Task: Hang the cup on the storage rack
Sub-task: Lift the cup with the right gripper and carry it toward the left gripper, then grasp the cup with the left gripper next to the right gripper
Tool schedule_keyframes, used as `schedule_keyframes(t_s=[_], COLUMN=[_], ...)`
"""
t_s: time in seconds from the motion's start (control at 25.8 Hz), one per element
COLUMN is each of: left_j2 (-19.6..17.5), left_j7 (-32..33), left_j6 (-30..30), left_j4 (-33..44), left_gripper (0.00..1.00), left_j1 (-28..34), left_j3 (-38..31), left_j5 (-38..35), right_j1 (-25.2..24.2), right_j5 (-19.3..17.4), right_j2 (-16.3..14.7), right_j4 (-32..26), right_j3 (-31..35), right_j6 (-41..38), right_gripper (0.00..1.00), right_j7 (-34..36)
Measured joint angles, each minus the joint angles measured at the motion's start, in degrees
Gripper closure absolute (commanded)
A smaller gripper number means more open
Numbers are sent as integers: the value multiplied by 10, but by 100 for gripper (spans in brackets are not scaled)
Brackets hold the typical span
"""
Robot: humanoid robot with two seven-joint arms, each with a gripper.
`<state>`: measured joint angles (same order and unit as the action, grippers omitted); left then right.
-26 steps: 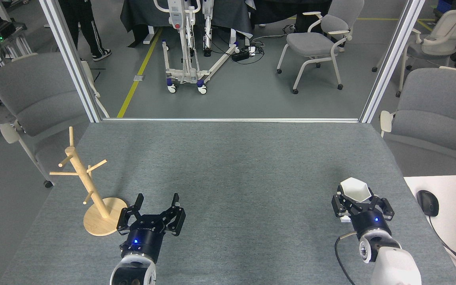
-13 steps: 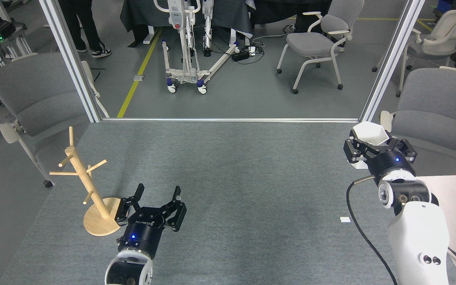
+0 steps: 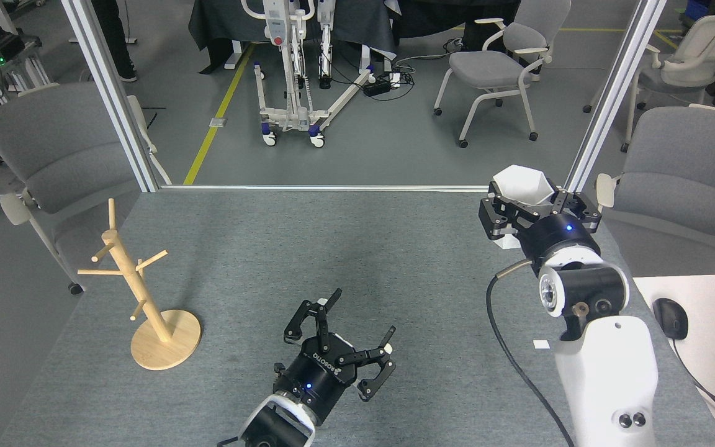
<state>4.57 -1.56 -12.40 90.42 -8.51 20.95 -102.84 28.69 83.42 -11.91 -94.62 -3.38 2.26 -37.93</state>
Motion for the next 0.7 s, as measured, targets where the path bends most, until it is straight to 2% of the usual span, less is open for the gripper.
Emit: schedule_keyframes(t_s=[0.12, 0.23, 0.46, 0.7], left_j2=[2, 15, 33, 28], left_j7=[15, 55, 97, 104], left_j6=[-25, -43, -48, -51], left_j4=[-8, -24, -87, -121], left_gripper=[1, 1, 1, 1], left_j1=[-17, -40, -101, -147], left_j3=[22, 35, 34, 12], left_j5=[-7, -7, 11, 72], right_j1=[3, 9, 26, 36], right_j5=[22, 50, 118, 152], right_j2=[4, 12, 23, 32], right_j4=[-4, -5, -4, 2], right_j3=[-67, -136, -269, -334], right_j6=[85, 177, 335, 396], right_gripper=[69, 69, 68, 68], right_j7=[-3, -8, -80, -132])
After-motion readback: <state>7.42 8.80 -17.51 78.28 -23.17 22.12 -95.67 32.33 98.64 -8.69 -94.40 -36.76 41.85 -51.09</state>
